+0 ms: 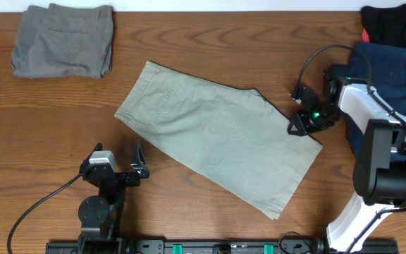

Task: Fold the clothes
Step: 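Move the right gripper to the khaki trousers' upper right corner, then grasp the corner and pull it up to straighten the trousers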

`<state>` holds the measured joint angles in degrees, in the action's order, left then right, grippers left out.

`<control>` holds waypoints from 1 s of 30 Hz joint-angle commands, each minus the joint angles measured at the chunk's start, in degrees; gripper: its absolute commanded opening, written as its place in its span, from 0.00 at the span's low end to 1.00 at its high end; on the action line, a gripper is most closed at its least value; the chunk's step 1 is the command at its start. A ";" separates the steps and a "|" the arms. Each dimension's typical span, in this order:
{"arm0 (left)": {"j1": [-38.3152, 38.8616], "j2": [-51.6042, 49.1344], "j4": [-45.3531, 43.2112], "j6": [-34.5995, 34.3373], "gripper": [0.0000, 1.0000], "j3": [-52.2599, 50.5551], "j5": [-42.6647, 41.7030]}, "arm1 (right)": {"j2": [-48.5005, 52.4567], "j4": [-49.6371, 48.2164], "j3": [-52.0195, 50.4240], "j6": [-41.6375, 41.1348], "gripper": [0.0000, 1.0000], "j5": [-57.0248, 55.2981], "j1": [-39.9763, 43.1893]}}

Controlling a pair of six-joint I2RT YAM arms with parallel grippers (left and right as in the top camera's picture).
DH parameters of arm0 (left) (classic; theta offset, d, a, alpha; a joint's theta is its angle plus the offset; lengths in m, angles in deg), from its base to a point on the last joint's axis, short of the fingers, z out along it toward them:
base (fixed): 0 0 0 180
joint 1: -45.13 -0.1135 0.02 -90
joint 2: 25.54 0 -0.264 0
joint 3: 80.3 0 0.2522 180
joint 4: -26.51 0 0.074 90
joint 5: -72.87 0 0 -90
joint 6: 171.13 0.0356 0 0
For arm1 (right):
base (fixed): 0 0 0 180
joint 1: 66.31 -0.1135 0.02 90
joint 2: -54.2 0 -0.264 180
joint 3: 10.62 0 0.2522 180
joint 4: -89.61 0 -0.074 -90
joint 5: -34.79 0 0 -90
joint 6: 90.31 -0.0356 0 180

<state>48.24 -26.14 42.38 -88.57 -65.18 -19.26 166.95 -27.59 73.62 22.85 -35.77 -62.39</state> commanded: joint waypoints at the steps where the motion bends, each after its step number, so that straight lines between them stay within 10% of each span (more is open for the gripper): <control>1: 0.20 0.37 1.90 0.57 0.98 -1.14 1.53 | 0.83 -1.09 -1.11 -2.03 0.18 -0.68 -0.55; 3: 0.20 0.37 1.90 0.57 0.98 -1.14 1.53 | 0.83 -2.23 -1.11 -3.61 0.01 -1.77 -0.57; 30: 0.20 0.37 1.90 0.57 0.98 -1.14 1.53 | 0.81 -18.08 17.46 -28.70 0.01 -2.49 -4.39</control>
<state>48.24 -26.12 42.41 -88.57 -65.18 -19.26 167.61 -46.65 84.89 0.93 -38.52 -64.60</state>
